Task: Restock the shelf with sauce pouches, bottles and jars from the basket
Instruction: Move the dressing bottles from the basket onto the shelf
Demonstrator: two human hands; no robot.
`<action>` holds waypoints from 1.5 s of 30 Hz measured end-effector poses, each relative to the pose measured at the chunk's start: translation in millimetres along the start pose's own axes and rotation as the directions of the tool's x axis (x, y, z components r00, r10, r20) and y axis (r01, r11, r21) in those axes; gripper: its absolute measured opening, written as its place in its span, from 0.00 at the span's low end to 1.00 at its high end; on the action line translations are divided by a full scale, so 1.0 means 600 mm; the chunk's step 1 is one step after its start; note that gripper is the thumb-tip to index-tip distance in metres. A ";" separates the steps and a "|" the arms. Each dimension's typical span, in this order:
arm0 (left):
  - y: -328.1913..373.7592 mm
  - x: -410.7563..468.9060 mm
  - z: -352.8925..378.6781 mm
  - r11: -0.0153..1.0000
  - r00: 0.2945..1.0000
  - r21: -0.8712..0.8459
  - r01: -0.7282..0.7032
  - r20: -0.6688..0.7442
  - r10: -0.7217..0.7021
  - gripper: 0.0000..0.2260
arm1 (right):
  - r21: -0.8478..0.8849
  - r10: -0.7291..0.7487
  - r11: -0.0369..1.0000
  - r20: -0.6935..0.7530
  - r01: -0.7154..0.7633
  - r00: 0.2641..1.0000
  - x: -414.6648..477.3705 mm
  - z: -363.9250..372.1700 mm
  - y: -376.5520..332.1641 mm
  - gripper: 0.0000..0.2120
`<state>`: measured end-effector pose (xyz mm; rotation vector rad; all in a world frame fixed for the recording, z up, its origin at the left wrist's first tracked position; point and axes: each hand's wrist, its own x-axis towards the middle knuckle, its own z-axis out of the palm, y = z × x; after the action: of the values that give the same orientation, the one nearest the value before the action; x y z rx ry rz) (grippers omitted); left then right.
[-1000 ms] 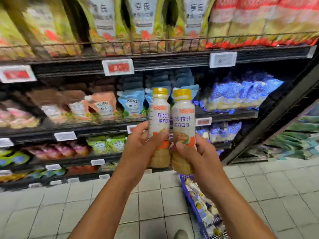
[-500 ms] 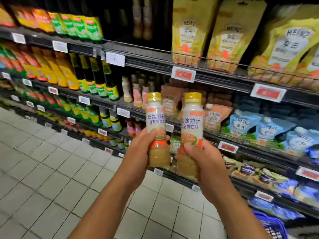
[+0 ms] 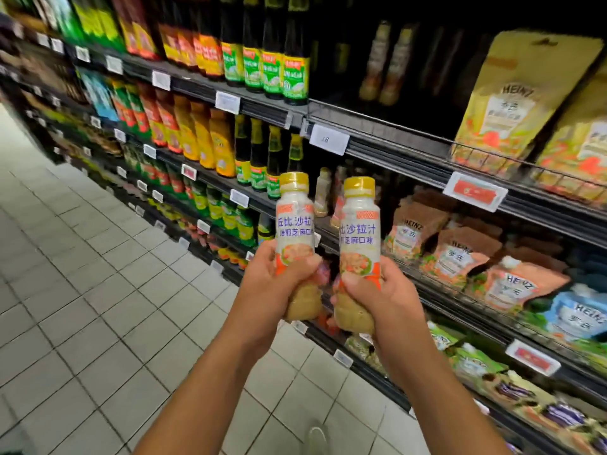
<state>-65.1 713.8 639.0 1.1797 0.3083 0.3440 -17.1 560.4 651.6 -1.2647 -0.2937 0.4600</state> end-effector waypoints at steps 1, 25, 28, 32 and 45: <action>0.003 0.013 -0.003 1.000 1.000 -0.003 -0.002 0.011 0.002 0.23 | 0.002 -0.010 1.000 -0.003 0.010 1.000 0.016 0.003 0.000 0.21; 0.116 0.427 0.049 0.997 0.954 0.029 -0.076 0.293 0.064 0.11 | -0.095 -0.193 0.979 -0.167 0.179 0.967 0.383 -0.011 -0.098 0.18; 0.131 0.474 0.065 0.996 0.930 0.047 -0.070 0.365 0.048 0.12 | -0.095 -0.228 0.973 -0.249 0.211 0.941 0.409 -0.014 -0.116 0.17; 0.154 0.535 0.089 0.996 0.883 0.050 -0.078 0.466 0.046 0.07 | -0.154 -0.315 0.948 -0.341 0.278 0.885 0.436 -0.011 -0.139 0.18; 0.197 0.686 0.161 0.943 0.676 0.184 -0.277 0.735 0.055 0.07 | -0.449 -0.534 0.832 -0.493 0.325 0.687 0.493 -0.020 -0.222 0.13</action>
<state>336.0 844.4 760.6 1.5385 -0.4768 -0.0380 269.3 663.4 764.4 -1.5402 -0.1162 -0.4439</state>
